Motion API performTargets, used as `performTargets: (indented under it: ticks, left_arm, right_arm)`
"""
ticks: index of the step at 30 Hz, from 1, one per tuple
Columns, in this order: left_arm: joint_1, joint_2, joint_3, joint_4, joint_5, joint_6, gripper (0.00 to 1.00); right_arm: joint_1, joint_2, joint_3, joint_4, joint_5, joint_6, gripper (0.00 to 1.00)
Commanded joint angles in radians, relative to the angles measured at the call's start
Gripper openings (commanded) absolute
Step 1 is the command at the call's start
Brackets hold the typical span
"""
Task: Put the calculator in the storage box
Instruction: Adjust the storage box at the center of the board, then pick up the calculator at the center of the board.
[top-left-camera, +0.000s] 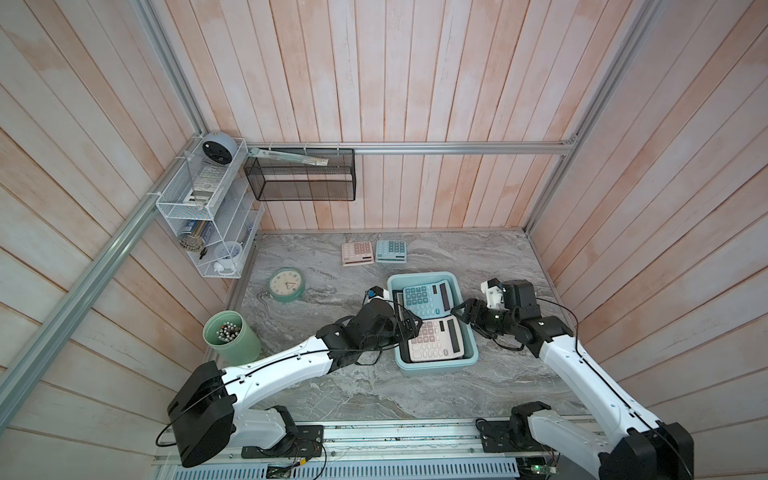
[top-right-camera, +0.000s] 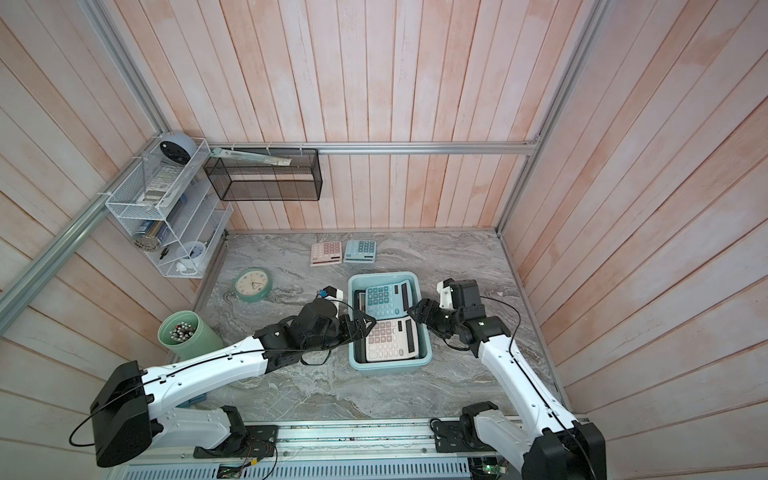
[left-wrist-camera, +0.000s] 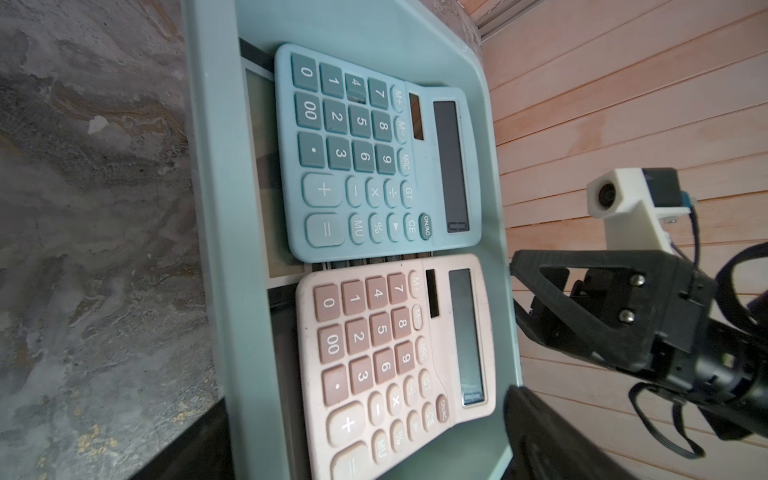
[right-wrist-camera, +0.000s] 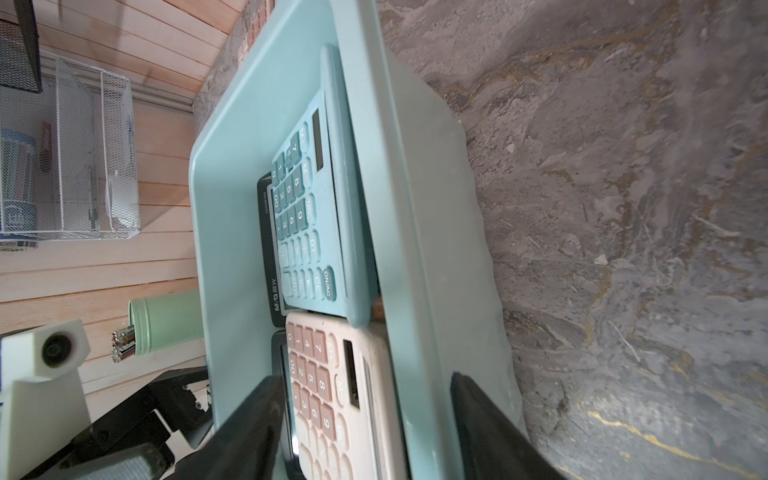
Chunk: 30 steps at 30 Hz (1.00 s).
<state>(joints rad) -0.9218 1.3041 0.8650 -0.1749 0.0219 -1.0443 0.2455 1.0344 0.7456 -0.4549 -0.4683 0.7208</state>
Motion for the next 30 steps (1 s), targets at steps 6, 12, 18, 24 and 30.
performTargets:
  ticks: [6, 12, 18, 24, 30]
  left_arm:
    - [0.154, -0.108, -0.010, -0.046, -0.013, 0.016, 1.00]
    - [0.335, -0.101, -0.009, -0.068, -0.008, 0.046, 1.00]
    - [0.483, 0.038, 0.034, 0.047, 0.010, -0.002, 1.00]
    - [0.571, 0.276, 0.107, 0.236, 0.068, -0.145, 1.00]
    - [0.601, 0.478, 0.177, 0.401, 0.074, -0.282, 1.00]
  right_arm:
    - [-0.067, -0.054, 0.047, -0.056, 0.020, -0.090, 0.77]
    - [-0.124, -0.053, 0.080, -0.076, -0.001, -0.120, 0.85]
    - [-0.139, -0.057, 0.113, -0.109, 0.003, -0.134, 0.98]
    - [-0.143, -0.062, 0.139, -0.113, 0.000, -0.129, 0.98]
    - [-0.146, -0.058, 0.141, -0.095, -0.025, -0.139, 0.98]
